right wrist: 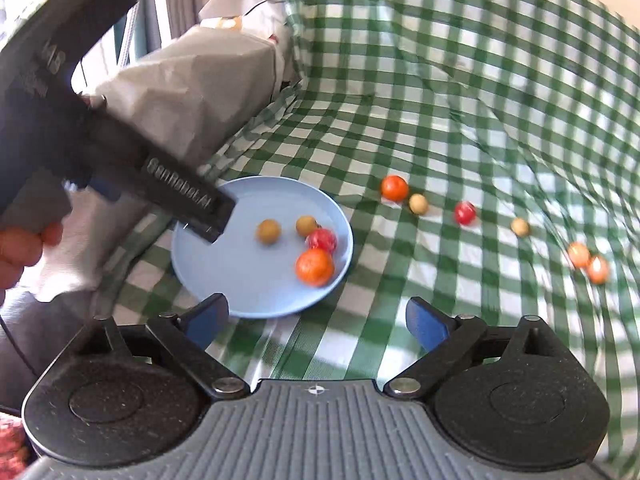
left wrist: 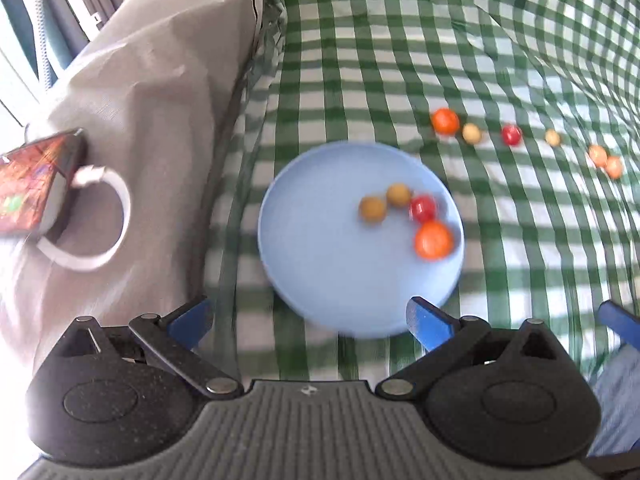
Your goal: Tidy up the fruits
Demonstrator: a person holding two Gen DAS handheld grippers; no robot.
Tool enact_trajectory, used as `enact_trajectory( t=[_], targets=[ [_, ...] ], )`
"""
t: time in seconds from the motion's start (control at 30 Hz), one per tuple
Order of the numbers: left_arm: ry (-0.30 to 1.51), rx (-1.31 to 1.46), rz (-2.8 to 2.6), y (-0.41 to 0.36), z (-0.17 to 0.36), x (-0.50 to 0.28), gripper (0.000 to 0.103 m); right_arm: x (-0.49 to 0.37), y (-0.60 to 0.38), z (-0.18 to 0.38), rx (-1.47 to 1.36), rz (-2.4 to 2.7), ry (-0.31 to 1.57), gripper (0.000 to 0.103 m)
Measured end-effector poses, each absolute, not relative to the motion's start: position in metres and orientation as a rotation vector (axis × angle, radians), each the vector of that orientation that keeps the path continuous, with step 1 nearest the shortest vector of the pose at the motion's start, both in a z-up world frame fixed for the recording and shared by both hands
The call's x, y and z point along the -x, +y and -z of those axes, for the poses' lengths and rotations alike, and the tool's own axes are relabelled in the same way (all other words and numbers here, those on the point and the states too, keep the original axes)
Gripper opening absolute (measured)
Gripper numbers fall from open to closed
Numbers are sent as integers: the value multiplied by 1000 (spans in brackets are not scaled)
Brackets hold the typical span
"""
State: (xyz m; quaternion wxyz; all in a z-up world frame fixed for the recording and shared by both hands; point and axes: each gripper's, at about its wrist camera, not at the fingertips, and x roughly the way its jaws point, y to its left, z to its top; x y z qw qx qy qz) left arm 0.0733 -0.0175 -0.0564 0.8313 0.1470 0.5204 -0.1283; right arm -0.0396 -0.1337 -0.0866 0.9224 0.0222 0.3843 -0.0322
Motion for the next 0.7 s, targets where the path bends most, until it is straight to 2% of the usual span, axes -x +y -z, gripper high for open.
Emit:
enact_trajectory(
  t=[0.3,0.7],
  targets=[
    [1030,-314,251,3,29,-13,103,92,-128,60,-76,123,709,98],
    [972,-328,247,7,10,20,103,123,-122,47,-56,101,660,102]
  ],
)
